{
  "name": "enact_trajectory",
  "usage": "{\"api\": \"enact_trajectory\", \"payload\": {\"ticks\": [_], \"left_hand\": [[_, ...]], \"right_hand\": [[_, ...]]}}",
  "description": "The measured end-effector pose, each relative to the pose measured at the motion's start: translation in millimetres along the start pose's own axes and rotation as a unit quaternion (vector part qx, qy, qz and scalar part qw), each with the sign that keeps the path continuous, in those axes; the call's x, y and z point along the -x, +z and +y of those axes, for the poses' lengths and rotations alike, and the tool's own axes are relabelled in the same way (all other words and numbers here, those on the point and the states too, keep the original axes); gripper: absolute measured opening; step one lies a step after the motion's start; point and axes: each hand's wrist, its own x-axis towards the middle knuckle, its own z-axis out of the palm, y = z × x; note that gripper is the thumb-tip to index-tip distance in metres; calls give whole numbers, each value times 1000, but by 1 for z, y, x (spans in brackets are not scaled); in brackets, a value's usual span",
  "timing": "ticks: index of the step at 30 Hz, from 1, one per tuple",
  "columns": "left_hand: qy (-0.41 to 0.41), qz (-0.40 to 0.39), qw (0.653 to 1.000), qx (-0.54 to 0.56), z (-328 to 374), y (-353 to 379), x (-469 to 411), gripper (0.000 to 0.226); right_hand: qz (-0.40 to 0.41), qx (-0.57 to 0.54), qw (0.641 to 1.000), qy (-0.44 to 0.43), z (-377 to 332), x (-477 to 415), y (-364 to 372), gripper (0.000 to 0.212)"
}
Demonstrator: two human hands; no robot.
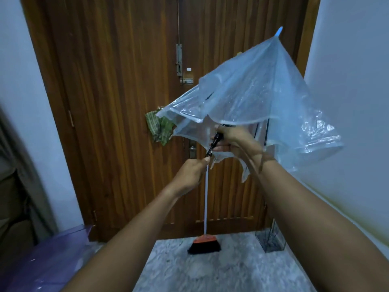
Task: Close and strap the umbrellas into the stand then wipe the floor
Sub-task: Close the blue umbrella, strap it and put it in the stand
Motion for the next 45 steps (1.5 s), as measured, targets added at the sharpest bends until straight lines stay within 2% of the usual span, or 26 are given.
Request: {"api": "enact_trajectory", "payload": {"ticks": [3, 7, 11, 14, 16, 18, 20, 22, 23, 25, 27, 29, 31, 33, 35, 37, 39, 42, 45], "left_hand": [[-32, -56, 991, 113, 4, -1, 3, 41], [-12, -63, 994, 92, 3, -5, 4, 40], [13, -51, 996, 68, 10, -8, 6, 40], [45, 21, 997, -60, 17, -1, 8, 41], [51, 65, 982, -168, 21, 5, 11, 44], [50, 99, 970, -217, 24, 11, 14, 41], [44, 119, 970, -207, 27, 17, 14, 35], [50, 127, 972, -193, 31, 21, 12, 35], [53, 127, 970, -201, 35, 21, 11, 38], [56, 114, 969, -212, 40, 20, 9, 43], [53, 106, 973, -199, 44, 18, 8, 40], [42, 113, 973, -199, 46, 20, 8, 39], [40, 115, 973, -197, 43, 24, 6, 43], [38, 116, 973, -195, 42, 26, 4, 43], [31, 107, 976, -186, 41, 26, 0, 42], [29, 96, 978, -182, 40, 23, 0, 41], [33, 86, 979, -184, 38, 16, 0, 42], [29, 89, 976, -198, 31, 10, -3, 48], [19, 77, 984, -162, 24, 8, -3, 49]], "right_hand": [[18, 0, 1000, 10, -3, 7, -9, 19], [2, 30, 999, 9, -5, 13, -17, 27], [-19, -4, 1000, -5, -11, 15, -17, 20], [-9, 11, 1000, 2, -9, 7, -15, 23], [-14, 32, 999, 1, -8, 11, -14, 28], [11, 58, 998, -4, 0, 5, -14, 28], [38, 81, 996, -4, 13, -20, -22, 22], [24, 130, 991, 36, 27, -52, -29, 15], [41, 143, 988, 40, 22, -52, -30, 16], [35, 101, 994, 10, -6, -11, -17, 9], [45, 123, 991, 9, -14, 7, -8, 16], [17, 120, 992, 26, -4, -3, -11, 30], [10, 137, 989, 61, 6, -7, -12, 26], [-32, 147, 987, 61, 5, 4, -16, 24], [-7, 134, 989, 59, 2, 6, -13, 32], [-8, 140, 985, 104, 6, 7, -15, 31], [-58, 159, 973, 155, 25, -18, -23, 28], [-66, 114, 979, 153, 41, -24, -25, 27], [-69, 86, 990, 86, 14, 26, -10, 23]]}}
